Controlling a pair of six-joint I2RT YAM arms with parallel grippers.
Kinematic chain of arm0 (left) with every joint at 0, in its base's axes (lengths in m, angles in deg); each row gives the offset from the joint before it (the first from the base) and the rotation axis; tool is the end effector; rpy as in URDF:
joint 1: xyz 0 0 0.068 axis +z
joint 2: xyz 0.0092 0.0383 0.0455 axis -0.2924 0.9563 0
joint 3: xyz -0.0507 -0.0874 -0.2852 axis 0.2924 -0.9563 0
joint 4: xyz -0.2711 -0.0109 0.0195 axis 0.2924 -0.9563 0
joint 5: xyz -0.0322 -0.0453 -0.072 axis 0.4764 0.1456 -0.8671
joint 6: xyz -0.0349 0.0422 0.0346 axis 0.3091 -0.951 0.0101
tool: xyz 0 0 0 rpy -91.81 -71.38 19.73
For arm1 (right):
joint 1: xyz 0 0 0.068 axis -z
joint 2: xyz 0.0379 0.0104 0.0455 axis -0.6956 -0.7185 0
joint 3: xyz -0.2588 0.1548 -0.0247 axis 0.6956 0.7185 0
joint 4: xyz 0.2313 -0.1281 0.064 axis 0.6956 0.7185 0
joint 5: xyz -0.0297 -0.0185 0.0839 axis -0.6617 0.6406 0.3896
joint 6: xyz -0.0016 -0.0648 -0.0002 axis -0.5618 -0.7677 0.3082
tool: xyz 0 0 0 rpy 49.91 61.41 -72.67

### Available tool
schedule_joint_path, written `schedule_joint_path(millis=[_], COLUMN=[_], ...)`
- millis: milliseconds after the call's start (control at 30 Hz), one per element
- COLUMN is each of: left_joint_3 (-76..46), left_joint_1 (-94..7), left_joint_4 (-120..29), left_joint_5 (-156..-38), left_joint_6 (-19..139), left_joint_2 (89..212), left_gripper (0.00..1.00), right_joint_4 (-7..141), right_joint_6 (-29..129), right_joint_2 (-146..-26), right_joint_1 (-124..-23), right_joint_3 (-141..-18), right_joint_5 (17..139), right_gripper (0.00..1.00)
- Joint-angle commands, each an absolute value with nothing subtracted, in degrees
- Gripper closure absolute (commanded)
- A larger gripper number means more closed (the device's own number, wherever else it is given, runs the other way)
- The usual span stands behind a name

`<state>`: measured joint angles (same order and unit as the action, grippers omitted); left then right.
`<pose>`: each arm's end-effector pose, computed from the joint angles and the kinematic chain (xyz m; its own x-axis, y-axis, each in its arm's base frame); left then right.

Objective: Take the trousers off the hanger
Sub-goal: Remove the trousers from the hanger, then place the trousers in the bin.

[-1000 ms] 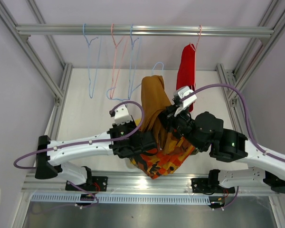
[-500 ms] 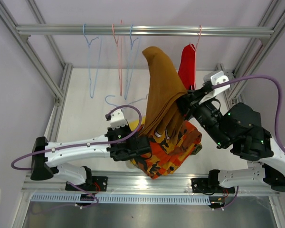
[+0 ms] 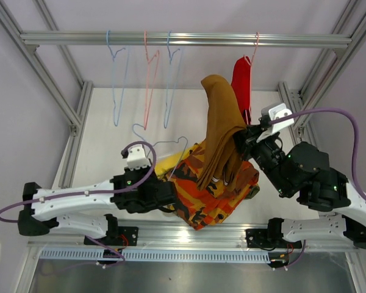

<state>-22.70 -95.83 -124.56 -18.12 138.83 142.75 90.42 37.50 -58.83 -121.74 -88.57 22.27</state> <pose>0.0820 -0.1681 0.3430 -0.2914 -0.2285 -0.9289 -0.1925 0.9652 -0.1770 0.0676 0.1325 0.5461 0.0726 0.0223 -0.9971 -0.4884 0.8725 -0.0160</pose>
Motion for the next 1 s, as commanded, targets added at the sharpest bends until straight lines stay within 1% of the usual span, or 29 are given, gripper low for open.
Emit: schedule_joint_path(millis=[0,33,67,100,167,200,233,300,433,500,700,867,967], left_joint_3=[-23.40,-24.36,-24.98,-27.68,-29.98,-32.96,-33.51,-32.91,-28.77,-28.24,-31.92,-31.76,-31.93], left_joint_1=[-97.15,-97.33,-97.25,-97.33,-97.33,-97.33,-97.33,-97.33,-97.33,-97.33,-97.24,-97.16,-97.16], left_joint_4=[-128.10,-124.95,-120.83,-110.95,-100.53,-93.35,-91.10,-90.90,-101.41,-103.29,-98.99,-100.82,-101.18], left_joint_5=[-19.05,-19.66,-21.50,-22.73,-25.72,-28.26,-28.98,-28.46,-26.27,-25.91,-25.47,-24.68,-24.50], left_joint_6=[131.12,127.79,118.80,113.92,100.24,97.46,93.96,93.92,99.88,102.97,101.31,101.21,101.66], left_joint_2=[137.42,135.93,132.26,130.05,125.39,121.36,119.84,118.95,123.25,123.78,118.25,116.84,116.75], left_gripper=[0.99,0.99,0.99,0.99,0.99,0.99,0.99,0.99,0.99,0.99,0.99,0.99,0.99], right_joint_4=[84.62,84.54,84.19,83.75,82.52,82.17,81.90,80.76,78.91,77.86,75.48,73.82,72.41], right_joint_6=[39.32,39.76,40.81,41.34,42.40,42.92,44.23,45.12,47.32,47.59,46.97,45.39,45.47], right_joint_2=[-55.97,-55.88,-55.88,-55.88,-56.92,-57.54,-58.24,-60.70,-65.10,-67.46,-72.83,-75.30,-74.95], right_joint_1=[-122.03,-122.12,-122.12,-122.03,-122.03,-122.03,-122.12,-122.03,-122.29,-122.82,-127.03,-129.15,-129.33], right_joint_3=[-86.18,-85.30,-84.25,-82.50,-80.99,-80.20,-80.11,-80.28,-83.08,-84.15,-89.33,-93.55,-93.21], right_joint_5=[21.58,21.58,21.84,22.46,23.25,24.30,24.83,26.23,30.62,31.34,31.87,31.17,31.25], right_gripper=[1.00,1.00,1.00,1.00,1.00,1.00,1.00,1.00,1.00,1.00,1.00,1.00,1.00])
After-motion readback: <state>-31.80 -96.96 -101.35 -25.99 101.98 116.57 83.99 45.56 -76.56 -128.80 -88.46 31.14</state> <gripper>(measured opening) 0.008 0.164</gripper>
